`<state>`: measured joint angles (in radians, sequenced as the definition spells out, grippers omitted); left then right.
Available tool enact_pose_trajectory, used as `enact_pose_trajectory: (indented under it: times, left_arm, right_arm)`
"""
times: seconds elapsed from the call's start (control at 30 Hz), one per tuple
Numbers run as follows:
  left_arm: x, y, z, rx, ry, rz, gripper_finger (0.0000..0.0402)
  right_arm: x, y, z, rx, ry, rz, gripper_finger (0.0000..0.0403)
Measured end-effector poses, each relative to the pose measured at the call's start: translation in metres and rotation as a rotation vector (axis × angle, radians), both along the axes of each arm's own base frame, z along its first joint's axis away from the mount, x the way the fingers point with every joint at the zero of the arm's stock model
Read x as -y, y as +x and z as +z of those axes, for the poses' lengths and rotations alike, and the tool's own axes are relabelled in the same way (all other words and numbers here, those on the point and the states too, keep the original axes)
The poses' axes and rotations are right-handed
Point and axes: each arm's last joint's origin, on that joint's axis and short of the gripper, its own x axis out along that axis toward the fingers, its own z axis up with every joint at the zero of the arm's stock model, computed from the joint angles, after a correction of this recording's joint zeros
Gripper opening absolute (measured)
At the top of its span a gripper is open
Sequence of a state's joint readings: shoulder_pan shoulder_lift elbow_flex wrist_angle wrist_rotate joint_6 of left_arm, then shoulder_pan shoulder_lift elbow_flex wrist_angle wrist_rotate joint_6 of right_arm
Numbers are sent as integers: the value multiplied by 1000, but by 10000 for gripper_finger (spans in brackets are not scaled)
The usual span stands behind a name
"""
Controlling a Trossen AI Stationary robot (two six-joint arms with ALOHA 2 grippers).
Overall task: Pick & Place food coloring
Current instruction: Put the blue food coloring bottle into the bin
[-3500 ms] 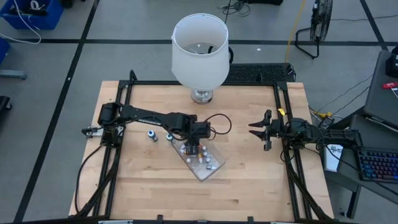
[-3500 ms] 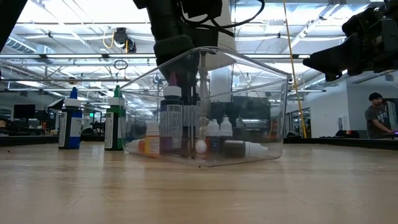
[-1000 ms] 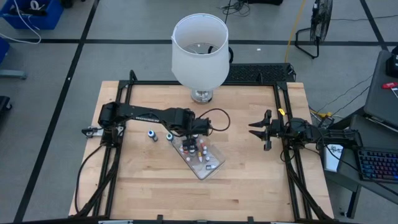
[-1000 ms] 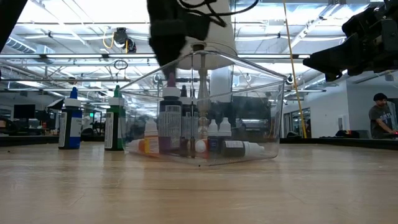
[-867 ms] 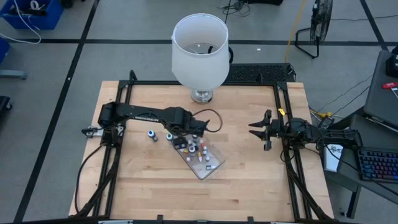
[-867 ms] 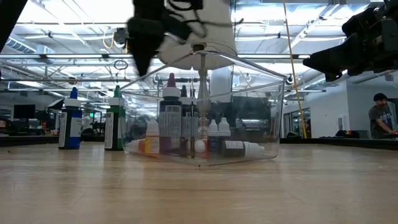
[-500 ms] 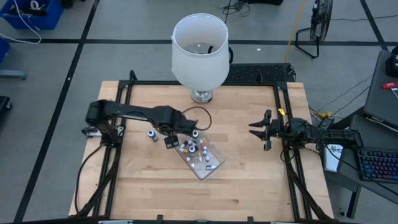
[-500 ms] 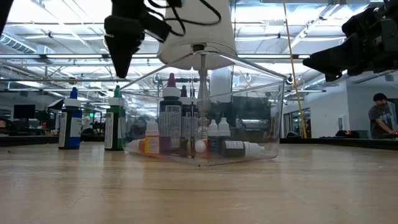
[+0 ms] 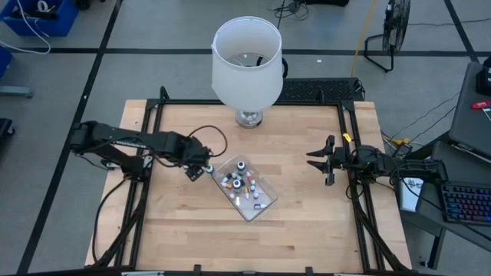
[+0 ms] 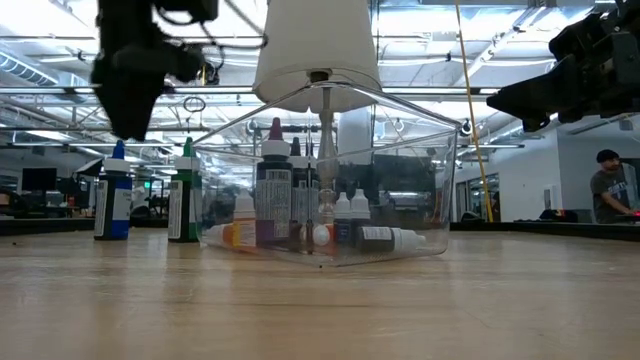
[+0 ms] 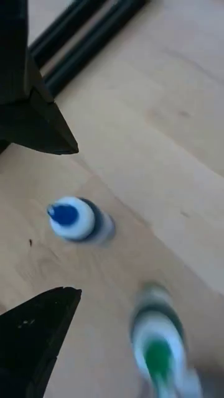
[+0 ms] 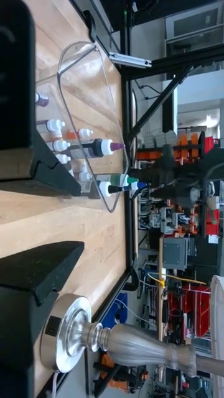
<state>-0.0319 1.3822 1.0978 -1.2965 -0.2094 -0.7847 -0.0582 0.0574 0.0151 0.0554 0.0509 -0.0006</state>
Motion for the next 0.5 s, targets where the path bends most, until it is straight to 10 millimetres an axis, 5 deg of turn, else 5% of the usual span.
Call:
enact_pose_trajectory:
  times: [0.5]
  left_arm:
    - [0,-13,-59,-5,-52,67,363]
  right_arm:
    - [0,0,0,-3,0,0,114]
